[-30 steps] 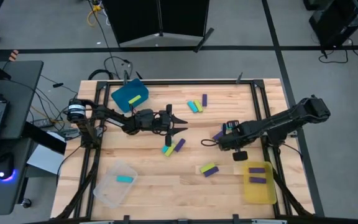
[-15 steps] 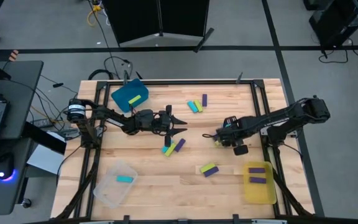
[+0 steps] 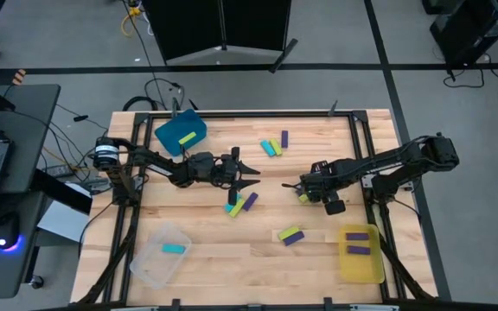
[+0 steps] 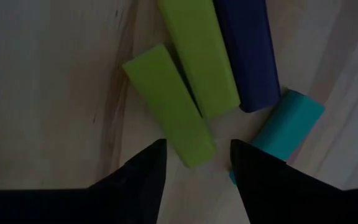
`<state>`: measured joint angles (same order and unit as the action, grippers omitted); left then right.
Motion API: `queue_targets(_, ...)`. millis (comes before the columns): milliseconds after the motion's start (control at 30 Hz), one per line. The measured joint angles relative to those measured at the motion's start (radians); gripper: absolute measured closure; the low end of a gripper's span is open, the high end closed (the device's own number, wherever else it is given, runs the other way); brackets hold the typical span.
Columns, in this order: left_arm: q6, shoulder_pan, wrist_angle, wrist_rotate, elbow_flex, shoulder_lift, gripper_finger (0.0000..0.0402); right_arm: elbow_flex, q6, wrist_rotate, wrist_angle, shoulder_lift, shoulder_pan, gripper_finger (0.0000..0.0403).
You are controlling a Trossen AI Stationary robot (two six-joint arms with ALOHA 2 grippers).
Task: Sort blocks
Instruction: Put the green block into the blue bin
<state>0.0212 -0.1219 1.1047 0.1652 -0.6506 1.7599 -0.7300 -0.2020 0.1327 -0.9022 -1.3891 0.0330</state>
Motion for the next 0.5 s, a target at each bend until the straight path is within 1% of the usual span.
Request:
queue_targets(200,0.000,0.000,0.000,0.005,0.000,0.000,0.0269,0.000,-0.002,-0.003,0.001,-0.011,0.000,0.0214)
queue_targets(500,0.000,0.000,0.000,0.005,0.000,0.000,0.0269,0.000,-0.004,-0.011,0.061,-0.134,0.006,0.0215)
